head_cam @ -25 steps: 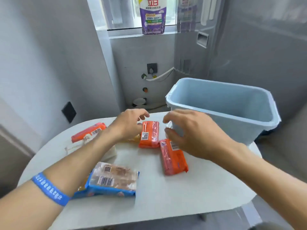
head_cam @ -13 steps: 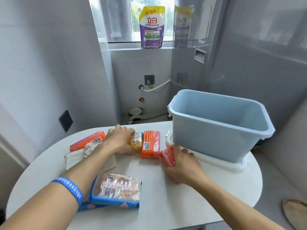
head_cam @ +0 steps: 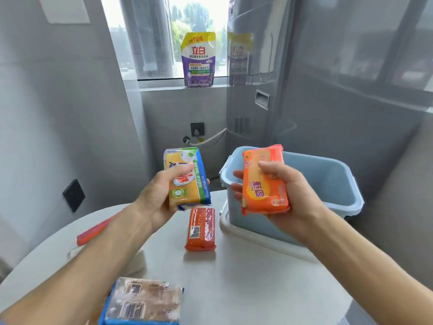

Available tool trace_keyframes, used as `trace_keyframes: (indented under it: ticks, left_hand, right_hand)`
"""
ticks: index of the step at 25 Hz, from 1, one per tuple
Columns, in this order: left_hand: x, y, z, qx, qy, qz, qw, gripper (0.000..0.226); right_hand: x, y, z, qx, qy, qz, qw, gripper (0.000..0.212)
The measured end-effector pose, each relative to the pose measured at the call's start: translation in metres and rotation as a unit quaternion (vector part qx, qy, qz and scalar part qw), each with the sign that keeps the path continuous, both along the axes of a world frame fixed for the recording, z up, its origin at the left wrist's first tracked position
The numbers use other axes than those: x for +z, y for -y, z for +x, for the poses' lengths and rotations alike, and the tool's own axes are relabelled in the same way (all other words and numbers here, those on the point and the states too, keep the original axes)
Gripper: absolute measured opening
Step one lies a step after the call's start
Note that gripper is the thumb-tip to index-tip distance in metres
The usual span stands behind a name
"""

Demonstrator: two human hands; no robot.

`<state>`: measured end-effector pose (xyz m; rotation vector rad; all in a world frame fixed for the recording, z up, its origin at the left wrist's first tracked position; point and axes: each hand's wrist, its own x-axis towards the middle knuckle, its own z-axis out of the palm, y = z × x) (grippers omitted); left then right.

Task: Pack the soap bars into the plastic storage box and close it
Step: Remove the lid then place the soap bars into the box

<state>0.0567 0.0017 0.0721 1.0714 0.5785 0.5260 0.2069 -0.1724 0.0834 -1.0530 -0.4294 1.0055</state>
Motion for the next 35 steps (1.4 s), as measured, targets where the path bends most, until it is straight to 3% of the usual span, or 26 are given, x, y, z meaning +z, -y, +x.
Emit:
trace_keyframes:
  ticks: [2, 4, 6, 8, 11, 13, 16, 17, 18, 21, 22, 24, 27, 35]
  left_hand:
    - [0.022, 0.011, 0.034, -0.022, -0.006, 0.027, 0.999, 0.03]
    - [0.04, 0.014, 0.073, -0.048, -0.035, 0.056, 0.997, 0.025]
    - [0.047, 0.014, 0.111, -0.062, -0.072, 0.1, 0.99, 0.03]
    - [0.04, 0.01, 0.148, -0.081, -0.142, 0.219, 0.962, 0.036]
    - [0.016, 0.003, 0.185, -0.135, -0.274, 0.435, 0.847, 0.051]
    - [-0.001, 0.002, 0.196, -0.174, -0.33, 0.514, 0.772, 0.043]
    - [-0.012, -0.004, 0.206, -0.2, -0.36, 0.529, 0.742, 0.032]
    - [-0.012, -0.006, 0.209, -0.204, -0.361, 0.562, 0.716, 0.033]
    - [-0.011, -0.008, 0.209, -0.207, -0.359, 0.625, 0.662, 0.034]
    - [-0.011, -0.014, 0.205, -0.262, -0.335, 0.775, 0.468, 0.042]
    - [-0.012, -0.017, 0.202, -0.297, -0.347, 0.775, 0.437, 0.048]
    - [-0.013, -0.019, 0.196, -0.335, -0.366, 0.764, 0.413, 0.053]
    - [-0.015, -0.021, 0.192, -0.345, -0.367, 0.776, 0.38, 0.054]
    - [-0.017, -0.019, 0.162, -0.402, -0.412, 0.723, 0.382, 0.063]
  right_hand:
    - [0.027, 0.004, 0.03, -0.058, 0.053, -0.043, 0.996, 0.027]
    - [0.041, 0.007, 0.067, -0.113, 0.127, -0.144, 0.975, 0.026]
    - [0.04, 0.007, 0.098, -0.113, 0.264, -0.253, 0.924, 0.034]
    - [0.033, 0.007, 0.123, -0.085, 0.371, -0.322, 0.867, 0.037]
    - [0.016, 0.0, 0.151, -0.031, 0.408, -0.367, 0.835, 0.038]
    - [0.002, -0.008, 0.159, -0.004, 0.387, -0.386, 0.837, 0.034]
    - [-0.025, -0.022, 0.161, 0.036, 0.341, -0.404, 0.848, 0.027]
    - [-0.033, -0.025, 0.161, 0.047, 0.347, -0.408, 0.843, 0.028]
    - [-0.039, -0.028, 0.162, 0.06, 0.385, -0.416, 0.822, 0.03]
    - [-0.042, -0.032, 0.166, 0.109, 0.599, -0.437, 0.663, 0.043]
    - [-0.042, -0.032, 0.165, 0.139, 0.628, -0.429, 0.634, 0.049]
    - [-0.045, -0.03, 0.161, 0.227, 0.642, -0.417, 0.601, 0.056]
    - [-0.046, -0.027, 0.153, 0.32, 0.63, -0.43, 0.562, 0.047]
    - [-0.05, -0.021, 0.131, 0.349, 0.631, -0.429, 0.544, 0.05]
